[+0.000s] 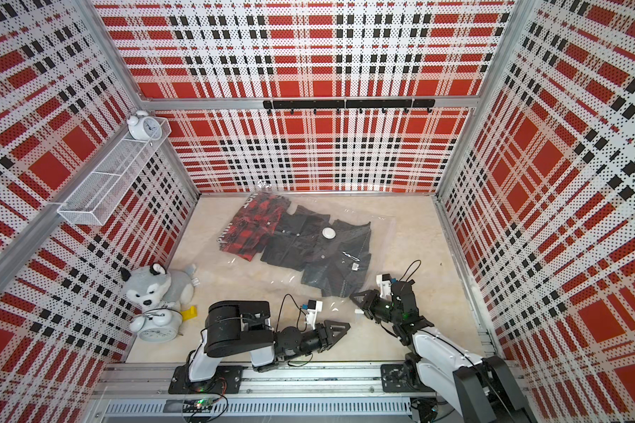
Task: Place the folded shirt into the vacuum bag
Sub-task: Close the vacuum bag at the center of the board.
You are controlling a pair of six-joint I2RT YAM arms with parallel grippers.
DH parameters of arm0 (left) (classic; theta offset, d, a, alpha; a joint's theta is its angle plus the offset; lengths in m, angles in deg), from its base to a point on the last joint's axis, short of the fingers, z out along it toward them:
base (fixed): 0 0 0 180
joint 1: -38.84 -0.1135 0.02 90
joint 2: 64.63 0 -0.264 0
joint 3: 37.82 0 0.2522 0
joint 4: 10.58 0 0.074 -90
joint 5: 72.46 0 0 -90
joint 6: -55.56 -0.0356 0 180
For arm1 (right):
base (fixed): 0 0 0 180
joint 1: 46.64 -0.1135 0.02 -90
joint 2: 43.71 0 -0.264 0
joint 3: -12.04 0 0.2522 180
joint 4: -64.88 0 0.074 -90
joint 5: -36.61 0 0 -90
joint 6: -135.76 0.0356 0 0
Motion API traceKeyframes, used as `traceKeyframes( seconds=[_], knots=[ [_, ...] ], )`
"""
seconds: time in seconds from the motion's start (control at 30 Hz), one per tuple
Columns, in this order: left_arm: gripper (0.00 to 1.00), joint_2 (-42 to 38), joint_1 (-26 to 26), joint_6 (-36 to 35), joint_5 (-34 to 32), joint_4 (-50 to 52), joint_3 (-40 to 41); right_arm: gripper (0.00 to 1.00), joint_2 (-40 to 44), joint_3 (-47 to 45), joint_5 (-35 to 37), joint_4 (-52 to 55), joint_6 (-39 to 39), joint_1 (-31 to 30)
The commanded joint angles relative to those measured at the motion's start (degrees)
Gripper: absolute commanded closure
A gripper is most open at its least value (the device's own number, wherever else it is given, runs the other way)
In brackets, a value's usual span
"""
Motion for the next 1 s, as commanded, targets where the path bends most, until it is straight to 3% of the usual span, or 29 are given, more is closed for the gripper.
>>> traceKeyframes(
  seconds=[0.0, 0.2, 0.33, 0.57, 0.7, 0.97],
  knots=[
    [0.43, 1.0, -0.9, -0.8, 0.6, -4.2, -2.2, 0.72, 1.4, -1.1, -0.1, -2.1, -0.1, -0.5],
    [0.45, 1.4, -1.5, -1.2, 2.3, -1.2, -6.0, 0.72, 1.2, -1.2, -0.2, -2.2, -0.3, -0.5],
    [0.56, 1.7, -1.7, -1.3, 2.7, -0.3, -7.2, 0.72, 0.4, -1.7, -0.6, -3.8, 0.2, -0.5],
    [0.67, 1.7, -1.7, -1.1, 2.0, 0.0, -6.4, 0.72, 0.0, -2.1, -0.9, -4.7, 0.3, -0.5],
    [0.81, 1.7, -1.9, -0.9, 1.8, 0.0, -6.2, 0.71, 0.6, -2.4, -0.9, -4.7, 0.5, -0.5],
    [0.98, 1.5, -2.0, -0.4, 1.5, 0.0, -4.9, 0.63, 3.3, -3.0, -1.1, -1.4, -0.5, 0.1]
  ],
)
